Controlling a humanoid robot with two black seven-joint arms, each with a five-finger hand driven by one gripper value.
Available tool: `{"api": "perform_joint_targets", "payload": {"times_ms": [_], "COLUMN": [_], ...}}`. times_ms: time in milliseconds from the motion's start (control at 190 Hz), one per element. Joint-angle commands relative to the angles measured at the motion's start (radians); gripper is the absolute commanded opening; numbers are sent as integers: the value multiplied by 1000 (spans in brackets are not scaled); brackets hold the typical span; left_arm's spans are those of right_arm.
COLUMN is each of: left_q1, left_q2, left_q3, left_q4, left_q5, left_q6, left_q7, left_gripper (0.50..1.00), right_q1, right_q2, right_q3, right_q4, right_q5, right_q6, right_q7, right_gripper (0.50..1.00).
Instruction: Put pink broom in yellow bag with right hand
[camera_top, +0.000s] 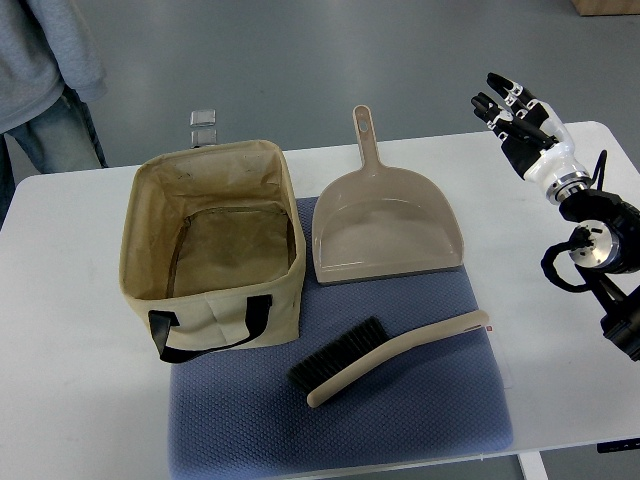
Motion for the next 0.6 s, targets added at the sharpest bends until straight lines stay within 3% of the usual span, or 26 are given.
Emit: {"api": "perform_joint_targets", "payload": {"times_ms": [0,596], "left_q1": [3,-3], "left_q2": [0,0], "left_q3": [0,0], "left_q4": [-1,5], "left_q5": [0,0], "left_q6": [0,0], "left_q7": [0,0], "left_gripper": [1000,1000], "right_q1": [0,0], "right_q2": [1,-2], "right_q3": [0,0], "right_q4": [0,2], "right_q5": [0,0], "right_q6": [4,12], "right_q7": [0,0], "right_gripper": [930,930]}}
